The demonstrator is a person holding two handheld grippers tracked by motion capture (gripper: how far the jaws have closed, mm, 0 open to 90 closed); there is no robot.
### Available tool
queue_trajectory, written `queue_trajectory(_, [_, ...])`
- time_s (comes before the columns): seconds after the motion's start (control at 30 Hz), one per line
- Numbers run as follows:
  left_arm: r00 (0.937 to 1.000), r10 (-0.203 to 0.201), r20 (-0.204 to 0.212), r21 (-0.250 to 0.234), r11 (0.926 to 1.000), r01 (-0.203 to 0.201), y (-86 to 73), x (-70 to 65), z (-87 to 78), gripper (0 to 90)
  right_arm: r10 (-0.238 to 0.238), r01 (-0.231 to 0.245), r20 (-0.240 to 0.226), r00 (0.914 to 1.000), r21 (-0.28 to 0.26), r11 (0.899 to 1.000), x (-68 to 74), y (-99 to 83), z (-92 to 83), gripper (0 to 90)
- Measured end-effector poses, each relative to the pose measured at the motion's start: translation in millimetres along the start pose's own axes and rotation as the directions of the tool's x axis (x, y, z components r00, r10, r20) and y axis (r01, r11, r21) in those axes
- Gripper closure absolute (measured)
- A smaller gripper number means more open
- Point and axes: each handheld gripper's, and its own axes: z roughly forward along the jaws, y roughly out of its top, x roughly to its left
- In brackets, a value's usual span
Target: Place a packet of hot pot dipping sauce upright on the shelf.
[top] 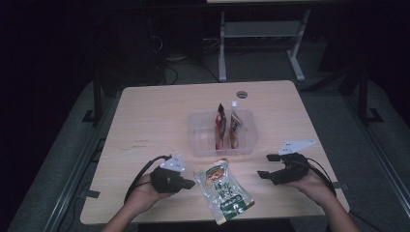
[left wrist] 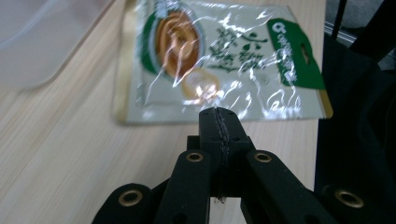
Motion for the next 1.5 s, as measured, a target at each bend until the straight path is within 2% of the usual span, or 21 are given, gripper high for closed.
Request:
queue_trajectory(0.2, [0.9977, 0.067, 0.014, -0.006, 0.9977, -0.067, 27.8, -1.6, 20.6, 89.8, -0.007, 0.007, -0.006, 1.0, 0.004, 1.0, 0.2, 0.1, 2.1, 24.5])
queue_trajectory(0.23, [0.9976, 0.068, 0.015, -0.012, 0.9976, -0.068, 31.6, -1.5, 24.0, 89.7, -0.007, 0.007, -0.007, 1.0, 0.002, 1.0, 0.5, 0.1, 2.4, 24.5])
queue_trajectory(0.47, [0.9931, 0.118, 0.004, -0.006, 0.9931, -0.117, 71.9, 8.2, 58.4, 89.8, 0.001, -0.001, -0.005, 1.0, 0.007, 1.0, -0.9, -0.4, 2.4, 24.5])
queue_trajectory(0.63, [0.9921, 0.126, -0.004, 0.009, 0.9921, -0.126, 92.0, 19.4, 83.6, 89.8, -0.009, 0.009, -0.004, 1.0, -0.001, 1.0, -2.2, -1.1, 1.6, 24.5])
queue_trajectory(0.73, [0.9907, 0.135, -0.014, 0.03, 0.9904, -0.135, 98.4, 24.6, 95.1, 89.8, -0.003, 0.003, -0.004, 1.0, -0.001, 1.0, -2.2, -1.5, 1.1, 24.5])
queue_trajectory(0.83, [0.9911, 0.133, -0.013, 0.053, 0.9898, -0.132, 98.4, 26.8, 101.7, 89.8, 0.005, -0.005, -0.004, 1.0, 0.001, 1.0, -2.4, -1.9, 0.4, 24.5])
queue_trajectory(0.9, [0.9894, 0.144, -0.022, 0.09, 0.9859, -0.141, 96.5, 27.6, 103.2, 89.8, 0.0, 0.0, -0.003, 1.0, -0.002, 1.0, -3.4, -2.6, 0.3, 24.5])
queue_trajectory(0.97, [0.9926, 0.12, -0.018, 0.082, 0.9895, -0.119, 93.6, 29.3, 101.0, 89.8, 0.005, -0.005, -0.003, 1.0, 0.0, 1.0, -3.5, -2.9, -0.3, 24.5])
queue_trajectory(1.03, [0.9929, 0.116, -0.026, 0.087, 0.9897, -0.113, 91.4, 30.5, 98.2, 89.8, 0.006, -0.006, -0.001, 1.0, 0.001, 1.0, -3.3, -2.7, -0.2, 24.5])
queue_trajectory(1.23, [0.9936, 0.104, -0.044, 0.113, 0.9886, -0.099, 80.3, 33.5, 84.9, 89.8, 0.003, -0.003, -0.002, 1.0, 0.002, 1.0, -1.4, -1.9, 0.5, 24.5])
queue_trajectory(1.5, [0.9941, 0.077, -0.076, 0.131, 0.9891, -0.067, 54.0, 36.9, 60.2, 89.8, 0.004, -0.004, -0.008, 1.0, 0.008, 1.0, -1.1, -2.0, 1.8, 24.5])
